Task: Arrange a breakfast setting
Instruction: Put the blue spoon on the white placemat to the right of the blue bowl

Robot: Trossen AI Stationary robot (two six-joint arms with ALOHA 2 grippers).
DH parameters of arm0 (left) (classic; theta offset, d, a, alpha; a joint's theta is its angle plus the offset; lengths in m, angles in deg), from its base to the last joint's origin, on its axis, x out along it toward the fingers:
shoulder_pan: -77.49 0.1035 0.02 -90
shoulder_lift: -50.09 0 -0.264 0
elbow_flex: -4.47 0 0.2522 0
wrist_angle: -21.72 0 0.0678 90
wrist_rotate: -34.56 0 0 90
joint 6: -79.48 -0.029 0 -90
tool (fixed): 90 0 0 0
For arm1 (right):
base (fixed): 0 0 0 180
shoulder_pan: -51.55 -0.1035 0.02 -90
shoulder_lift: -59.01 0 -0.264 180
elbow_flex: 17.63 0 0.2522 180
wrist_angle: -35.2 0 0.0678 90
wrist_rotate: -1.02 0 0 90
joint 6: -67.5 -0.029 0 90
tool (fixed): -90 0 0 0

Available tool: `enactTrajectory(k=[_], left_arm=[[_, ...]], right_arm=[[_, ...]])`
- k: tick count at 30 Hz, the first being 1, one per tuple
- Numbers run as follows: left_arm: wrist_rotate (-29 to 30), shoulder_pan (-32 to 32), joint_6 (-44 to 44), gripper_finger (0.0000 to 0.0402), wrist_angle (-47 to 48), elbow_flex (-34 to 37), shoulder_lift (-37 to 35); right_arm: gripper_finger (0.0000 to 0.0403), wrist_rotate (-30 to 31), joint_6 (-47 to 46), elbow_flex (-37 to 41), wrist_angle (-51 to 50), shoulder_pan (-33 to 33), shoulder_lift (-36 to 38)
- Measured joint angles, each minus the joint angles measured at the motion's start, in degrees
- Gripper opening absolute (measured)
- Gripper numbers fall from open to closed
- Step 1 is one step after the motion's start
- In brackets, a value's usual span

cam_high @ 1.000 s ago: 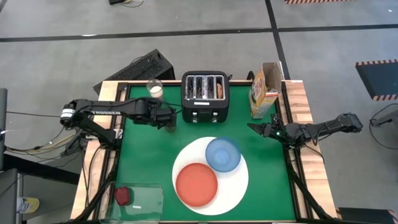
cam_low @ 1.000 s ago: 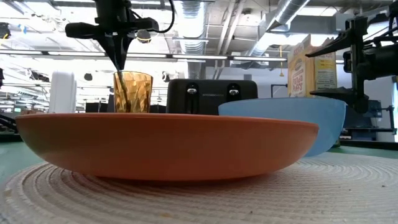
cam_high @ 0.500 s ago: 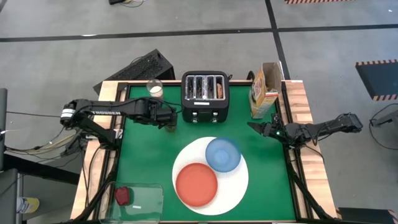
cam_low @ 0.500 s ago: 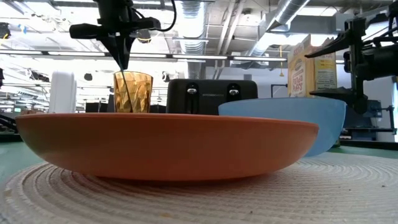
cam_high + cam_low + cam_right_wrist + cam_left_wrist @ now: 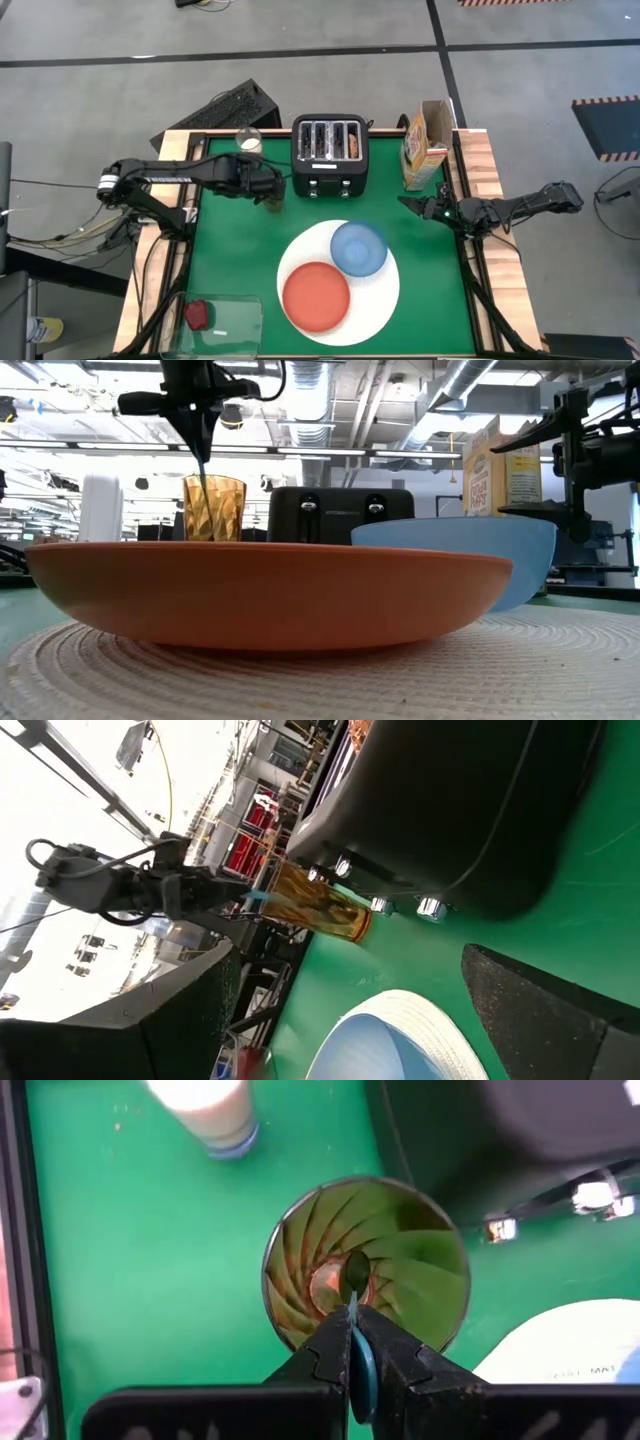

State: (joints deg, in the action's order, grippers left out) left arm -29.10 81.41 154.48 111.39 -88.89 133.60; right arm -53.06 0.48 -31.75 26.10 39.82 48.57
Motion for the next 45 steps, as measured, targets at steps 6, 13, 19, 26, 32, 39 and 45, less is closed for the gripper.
enactTrajectory(k=[6,13,19,26,32,39,45], left_arm=[[0.92,0.86,-2.46,0.0001,0.16,-2.58,-0.04],[0.44,1.82,-4.39,0.0000,2.12,-3.98,-0.02],[0.31,2.22,-6.07,0.0000,5.07,-7.37,-0.01],[0.38,2.23,-9.61,0.0000,7.88,-13.15,-0.02],[-0.57,2.24,-11.84,0.0000,10.67,-17.98,-0.02],[-2.10,2.65,-14.14,0.0000,13.23,-22.33,0.00],[-3.35,2.85,-16.12,0.0000,14.19,-25.46,0.00]], right_arm=[[0.0400,0.00,0.02,0.00,0.02,-0.01,-0.02],[0.0400,0.00,0.03,0.00,0.00,0.00,0.00],[0.0400,0.00,0.15,0.00,0.01,0.01,0.00],[0.0400,0.00,0.15,0.01,0.02,0.00,-0.02],[0.0400,0.00,0.15,0.02,0.02,0.00,-0.01],[0.0400,0.00,0.13,0.00,0.04,0.00,-0.02],[0.0400,0.00,0.13,0.00,0.04,0.01,-0.02]])
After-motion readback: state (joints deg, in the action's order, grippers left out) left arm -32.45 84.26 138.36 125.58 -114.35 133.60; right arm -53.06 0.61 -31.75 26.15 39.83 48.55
